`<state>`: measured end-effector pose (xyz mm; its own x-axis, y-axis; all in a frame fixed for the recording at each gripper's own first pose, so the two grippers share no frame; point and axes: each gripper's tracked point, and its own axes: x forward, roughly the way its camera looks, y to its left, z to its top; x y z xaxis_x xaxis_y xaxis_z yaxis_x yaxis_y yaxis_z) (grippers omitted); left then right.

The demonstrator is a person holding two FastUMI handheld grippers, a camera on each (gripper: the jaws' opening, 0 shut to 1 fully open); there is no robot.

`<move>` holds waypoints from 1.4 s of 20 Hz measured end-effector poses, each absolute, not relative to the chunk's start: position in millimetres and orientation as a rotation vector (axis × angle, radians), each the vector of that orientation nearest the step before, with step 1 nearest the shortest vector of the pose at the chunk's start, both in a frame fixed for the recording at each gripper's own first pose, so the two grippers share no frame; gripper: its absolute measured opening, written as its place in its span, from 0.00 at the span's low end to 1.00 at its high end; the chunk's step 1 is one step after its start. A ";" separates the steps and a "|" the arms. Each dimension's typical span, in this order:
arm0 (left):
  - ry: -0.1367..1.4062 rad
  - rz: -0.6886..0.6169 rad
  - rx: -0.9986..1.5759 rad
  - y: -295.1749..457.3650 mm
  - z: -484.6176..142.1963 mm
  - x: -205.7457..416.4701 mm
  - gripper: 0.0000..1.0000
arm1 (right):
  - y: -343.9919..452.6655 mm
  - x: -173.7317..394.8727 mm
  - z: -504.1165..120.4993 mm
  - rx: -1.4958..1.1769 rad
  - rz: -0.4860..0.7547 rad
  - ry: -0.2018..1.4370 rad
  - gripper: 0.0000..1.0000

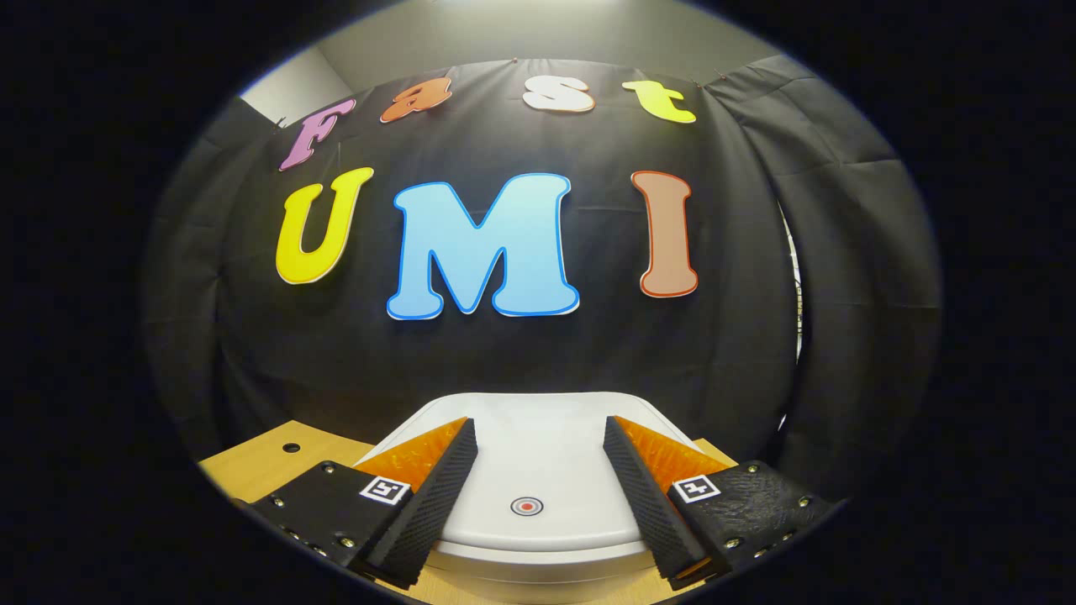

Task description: Press the lid of the desktop garbage bin to open it, pick up the crumpled paper on the desktop and throw it into the bin, then pick up the pop can on the desktop and drop it into the bin, and finally close the garbage bin lid.

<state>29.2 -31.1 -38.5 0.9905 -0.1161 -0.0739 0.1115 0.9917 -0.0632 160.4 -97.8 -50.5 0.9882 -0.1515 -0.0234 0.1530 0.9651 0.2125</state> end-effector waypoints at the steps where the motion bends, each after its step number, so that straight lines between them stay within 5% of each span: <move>1: 0.075 -0.101 -0.056 -30.4 -36.8 25.5 0.98 | -96.8 158.3 -52.3 0.216 -0.153 0.029 0.98; 12: 0.048 0.024 -0.038 -40.9 -31.2 -4.2 0.98 | -83.1 91.9 -52.1 0.192 -0.045 0.149 0.97; 28: -0.007 -0.086 -0.031 -47.8 -19.5 2.0 0.98 | -55.3 -8.8 -28.1 0.128 -0.031 0.061 0.97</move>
